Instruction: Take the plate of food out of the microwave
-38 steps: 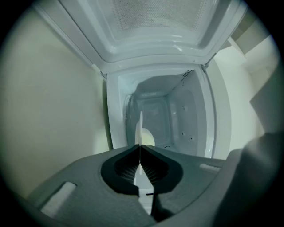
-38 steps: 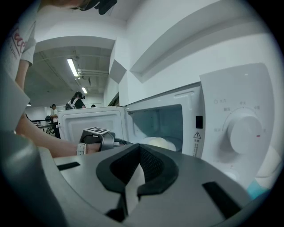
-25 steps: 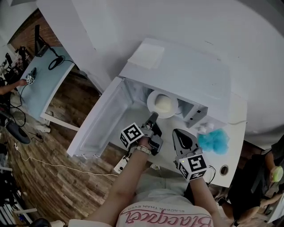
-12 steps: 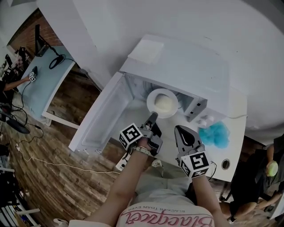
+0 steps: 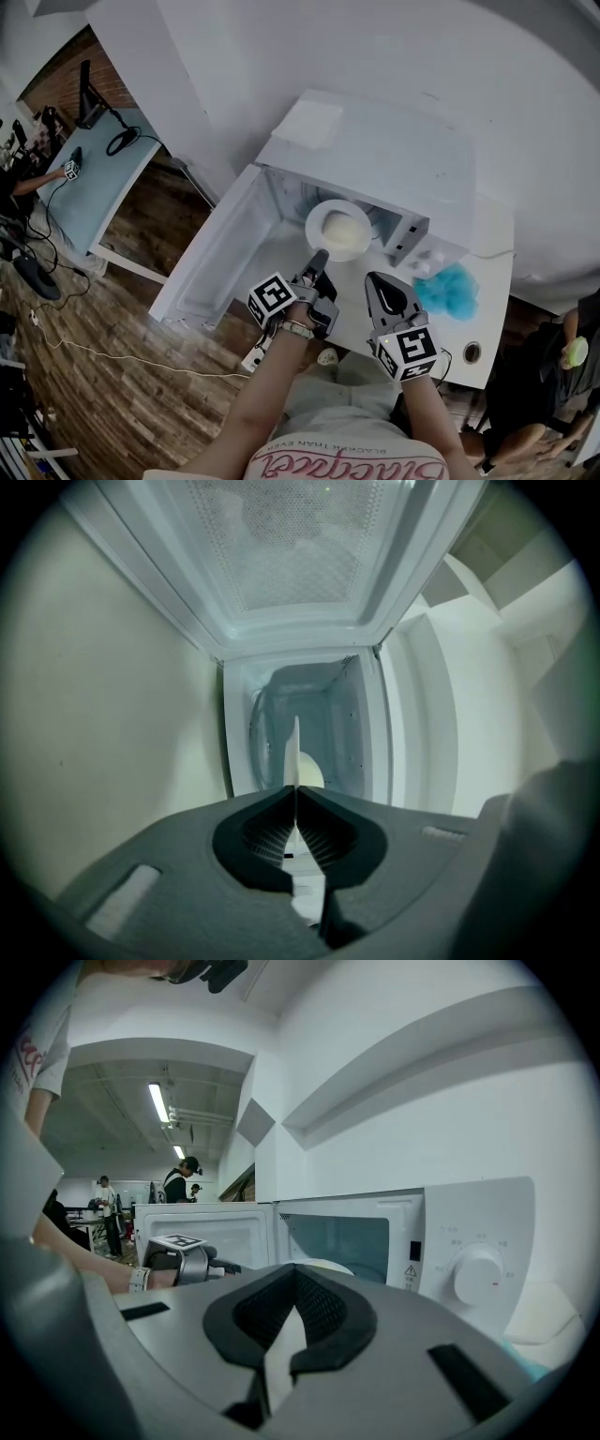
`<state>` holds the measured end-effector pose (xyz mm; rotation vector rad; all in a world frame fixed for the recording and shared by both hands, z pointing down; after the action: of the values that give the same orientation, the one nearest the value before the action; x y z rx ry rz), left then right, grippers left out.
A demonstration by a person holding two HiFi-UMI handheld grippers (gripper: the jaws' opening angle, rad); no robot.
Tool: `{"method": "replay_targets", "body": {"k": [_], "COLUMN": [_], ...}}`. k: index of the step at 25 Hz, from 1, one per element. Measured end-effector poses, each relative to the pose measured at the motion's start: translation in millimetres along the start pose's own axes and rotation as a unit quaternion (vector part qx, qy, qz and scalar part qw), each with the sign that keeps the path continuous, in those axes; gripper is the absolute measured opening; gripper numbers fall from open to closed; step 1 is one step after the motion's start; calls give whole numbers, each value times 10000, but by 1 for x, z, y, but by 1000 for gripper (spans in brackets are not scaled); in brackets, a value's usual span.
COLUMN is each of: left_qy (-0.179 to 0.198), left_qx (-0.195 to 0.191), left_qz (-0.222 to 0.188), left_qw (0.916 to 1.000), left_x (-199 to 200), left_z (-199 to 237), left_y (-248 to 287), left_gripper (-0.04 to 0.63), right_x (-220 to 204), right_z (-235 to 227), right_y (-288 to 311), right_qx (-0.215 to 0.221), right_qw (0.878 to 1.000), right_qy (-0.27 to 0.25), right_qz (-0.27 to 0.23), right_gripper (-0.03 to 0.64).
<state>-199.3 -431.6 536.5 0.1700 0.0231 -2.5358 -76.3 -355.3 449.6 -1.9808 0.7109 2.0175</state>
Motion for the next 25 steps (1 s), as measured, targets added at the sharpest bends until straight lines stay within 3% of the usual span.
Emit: {"method": "replay_targets", "body": {"k": [15,25], "left_qy": [-85,-90], "left_qx": [-8,26], "left_qz": [-339,-597], "left_qw": [9994,9982], "left_x": [-20,-44], "left_z": [-23,-52], "left_y": [-27,-49], "left_gripper": [9,11], "right_x": [16,34], "right_z": [-8,-10], "right_y": [-30,-61], "right_qx": [44,369], "right_qw": [9995,9988], "right_qy": [41,-16], "right_qz": [-305,-308], "right_gripper": [11,11]}}
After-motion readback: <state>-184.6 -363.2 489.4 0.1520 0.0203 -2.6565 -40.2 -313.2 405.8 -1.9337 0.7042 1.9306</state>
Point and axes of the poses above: the fingertips, and each gripper's own axes: y forward along the fingers, z to its left, x out of its top, the point moved 3 cm from there along -y, backward along the fingers, and after that the axes turned 2 degrees about -x, right-handed, at the moved point
